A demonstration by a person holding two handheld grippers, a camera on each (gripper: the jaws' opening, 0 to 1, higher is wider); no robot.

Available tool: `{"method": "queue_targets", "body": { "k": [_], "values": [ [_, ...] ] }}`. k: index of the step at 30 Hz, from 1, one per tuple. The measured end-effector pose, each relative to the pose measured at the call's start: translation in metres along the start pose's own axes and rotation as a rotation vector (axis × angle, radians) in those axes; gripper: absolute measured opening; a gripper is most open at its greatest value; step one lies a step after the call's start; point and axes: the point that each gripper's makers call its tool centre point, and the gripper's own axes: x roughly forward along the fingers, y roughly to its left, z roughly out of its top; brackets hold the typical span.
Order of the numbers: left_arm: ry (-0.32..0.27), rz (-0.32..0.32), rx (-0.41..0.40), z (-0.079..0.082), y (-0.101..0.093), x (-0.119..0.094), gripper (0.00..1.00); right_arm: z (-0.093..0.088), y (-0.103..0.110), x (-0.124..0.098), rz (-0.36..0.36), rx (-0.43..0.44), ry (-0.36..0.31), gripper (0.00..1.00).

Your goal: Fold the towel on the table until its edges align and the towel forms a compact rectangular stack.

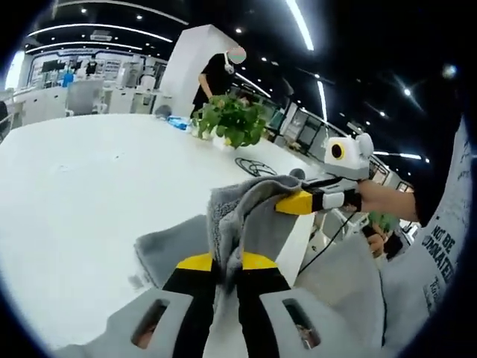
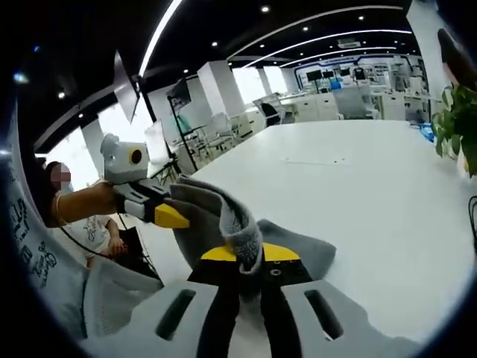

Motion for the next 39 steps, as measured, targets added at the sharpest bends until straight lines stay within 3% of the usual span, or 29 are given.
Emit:
{"method": "queue_targets", "body": {
  "k": [8,14,25,39],
  "values": [
    [-0.005,0.034,-0.072,-0.005,0.033,0.018,0.1,-0.004,-0.019,0.02,-0.02,0.037,0.018,0.06],
    [-0.013,0.06,-0.114,-0.008,0.046,0.033,0.1,-0.013,-0.037,0.038,-0.042,0.062,0.039,0.06],
    [0.006,0.141,-0.227,-0.033,0.078,0.058,0.1,-0.038,-0.066,0.069,-0.071,0.105,0.1,0.07],
    [0.099,0.18,-0.225,-0.056,0.098,0.084,0.1,-0.054,-0.094,0.085,-0.131,0.145,0.149,0.09]
  ]
}}
